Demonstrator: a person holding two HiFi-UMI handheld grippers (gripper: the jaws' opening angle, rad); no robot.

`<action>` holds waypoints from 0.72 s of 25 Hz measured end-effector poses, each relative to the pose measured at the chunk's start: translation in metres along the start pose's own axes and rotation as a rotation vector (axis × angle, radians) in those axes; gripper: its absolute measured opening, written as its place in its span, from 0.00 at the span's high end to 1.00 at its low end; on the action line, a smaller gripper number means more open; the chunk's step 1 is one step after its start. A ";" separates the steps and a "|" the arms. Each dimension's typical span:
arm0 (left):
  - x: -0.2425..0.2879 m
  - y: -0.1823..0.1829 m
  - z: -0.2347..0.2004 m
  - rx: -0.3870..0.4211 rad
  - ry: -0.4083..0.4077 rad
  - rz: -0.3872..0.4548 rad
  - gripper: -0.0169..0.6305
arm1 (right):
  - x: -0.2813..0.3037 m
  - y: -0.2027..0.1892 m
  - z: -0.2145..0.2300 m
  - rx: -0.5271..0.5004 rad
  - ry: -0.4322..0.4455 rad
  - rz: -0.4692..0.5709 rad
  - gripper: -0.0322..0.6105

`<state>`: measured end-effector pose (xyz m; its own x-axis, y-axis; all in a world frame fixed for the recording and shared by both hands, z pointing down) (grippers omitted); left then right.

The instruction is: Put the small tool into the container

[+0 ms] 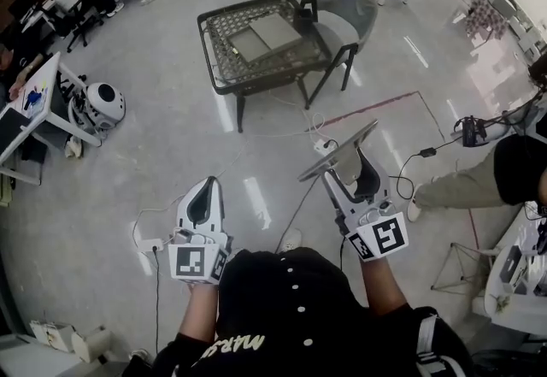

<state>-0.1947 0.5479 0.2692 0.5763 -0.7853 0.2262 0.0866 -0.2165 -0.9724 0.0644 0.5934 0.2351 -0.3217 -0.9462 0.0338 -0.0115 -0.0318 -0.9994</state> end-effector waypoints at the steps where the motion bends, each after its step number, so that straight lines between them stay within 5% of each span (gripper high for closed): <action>1: 0.002 0.001 0.005 -0.004 0.007 0.003 0.93 | -0.001 -0.001 0.005 0.000 0.003 -0.003 0.48; 18: 0.019 -0.001 0.038 0.014 0.035 -0.001 0.93 | -0.005 -0.010 0.043 0.009 0.024 -0.013 0.48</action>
<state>-0.1533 0.5555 0.2725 0.5477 -0.8048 0.2288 0.0985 -0.2095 -0.9728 0.1070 0.5847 0.2454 -0.3438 -0.9379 0.0465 -0.0075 -0.0467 -0.9989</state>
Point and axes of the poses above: the fingertips, and each gripper's own axes: x forward along the fingers, z to its right, y out of its top, the point moved 3 cm from there along -x, backward along the fingers, and after that the axes turned 10 degrees about -z, right-handed, at the moved point
